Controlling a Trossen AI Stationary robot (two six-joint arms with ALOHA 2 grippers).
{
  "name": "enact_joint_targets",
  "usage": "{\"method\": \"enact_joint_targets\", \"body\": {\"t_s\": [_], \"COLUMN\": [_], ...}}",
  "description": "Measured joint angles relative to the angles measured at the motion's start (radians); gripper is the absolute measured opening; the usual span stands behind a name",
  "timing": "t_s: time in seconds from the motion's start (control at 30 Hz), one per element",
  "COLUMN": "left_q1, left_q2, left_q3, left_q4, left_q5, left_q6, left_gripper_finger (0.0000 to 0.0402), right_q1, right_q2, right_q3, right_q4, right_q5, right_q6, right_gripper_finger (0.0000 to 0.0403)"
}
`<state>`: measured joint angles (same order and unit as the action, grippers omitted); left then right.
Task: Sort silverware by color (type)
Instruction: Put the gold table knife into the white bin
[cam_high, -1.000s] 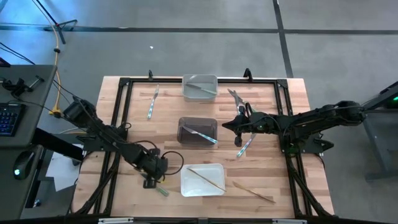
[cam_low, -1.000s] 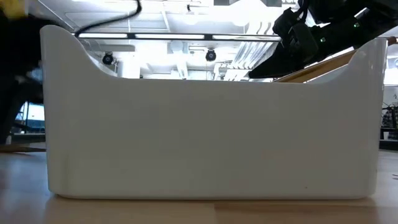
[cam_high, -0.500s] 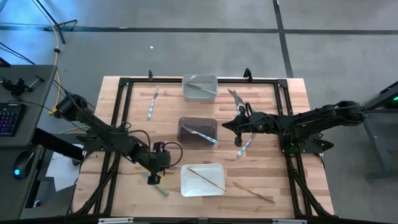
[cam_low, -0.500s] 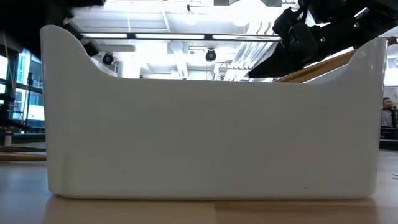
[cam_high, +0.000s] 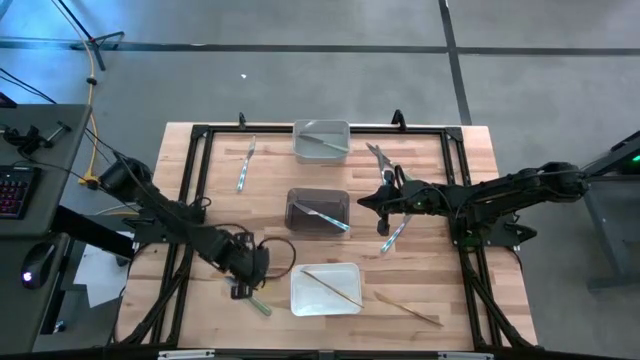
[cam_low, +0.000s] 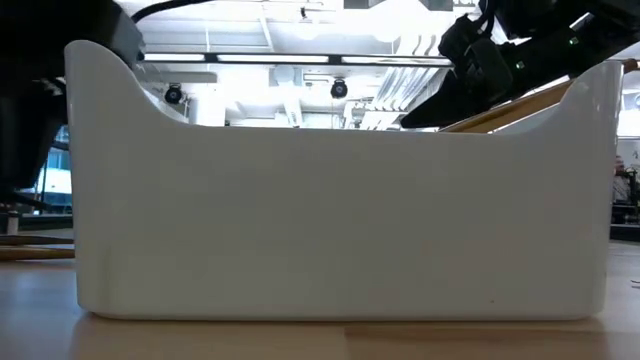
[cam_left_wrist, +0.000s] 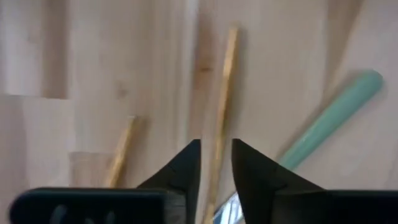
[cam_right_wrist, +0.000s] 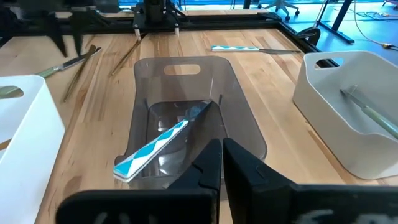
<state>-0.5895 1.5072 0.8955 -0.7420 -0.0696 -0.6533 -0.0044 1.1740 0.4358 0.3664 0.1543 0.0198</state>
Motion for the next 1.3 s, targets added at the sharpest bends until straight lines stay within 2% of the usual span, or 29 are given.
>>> {"method": "enact_joint_targets", "body": {"t_s": [0.13, 0.23, 0.33, 0.63, 0.8, 1.03, 1.3], "left_q1": [-0.029, -0.036, -0.035, -0.020, -0.020, -0.020, -0.021], "left_q2": [0.049, 0.083, 0.113, 0.193, 0.220, 0.225, 0.190], "left_q3": [0.001, 0.001, 0.001, 0.005, 0.006, 0.005, 0.003], "left_q4": [0.068, 0.037, 0.048, 0.101, 0.105, 0.110, 0.091], "left_q5": [0.030, -0.008, -0.036, -0.035, -0.032, -0.020, -0.037], "left_q6": [0.011, 0.010, 0.028, 0.063, 0.068, 0.074, 0.085], "left_gripper_finger": [0.0119, 0.0132, 0.0135, 0.0126, 0.0103, 0.0015, 0.0007], "right_q1": [0.000, 0.000, 0.000, 0.000, 0.000, 0.000, 0.000], "right_q2": [0.000, 0.000, 0.000, 0.000, 0.000, 0.000, 0.000], "right_q3": [0.000, 0.000, 0.000, 0.000, 0.000, 0.000, 0.000], "right_q4": [-0.007, -0.008, -0.006, -0.008, -0.007, -0.008, -0.009], "right_q5": [0.000, 0.000, 0.000, 0.000, 0.000, 0.000, 0.000], "right_q6": [0.002, -0.001, -0.001, 0.000, -0.001, 0.001, 0.002], "right_gripper_finger": [0.0000, 0.0000, 0.0000, 0.0000, 0.0000, 0.0000, 0.0000]}}
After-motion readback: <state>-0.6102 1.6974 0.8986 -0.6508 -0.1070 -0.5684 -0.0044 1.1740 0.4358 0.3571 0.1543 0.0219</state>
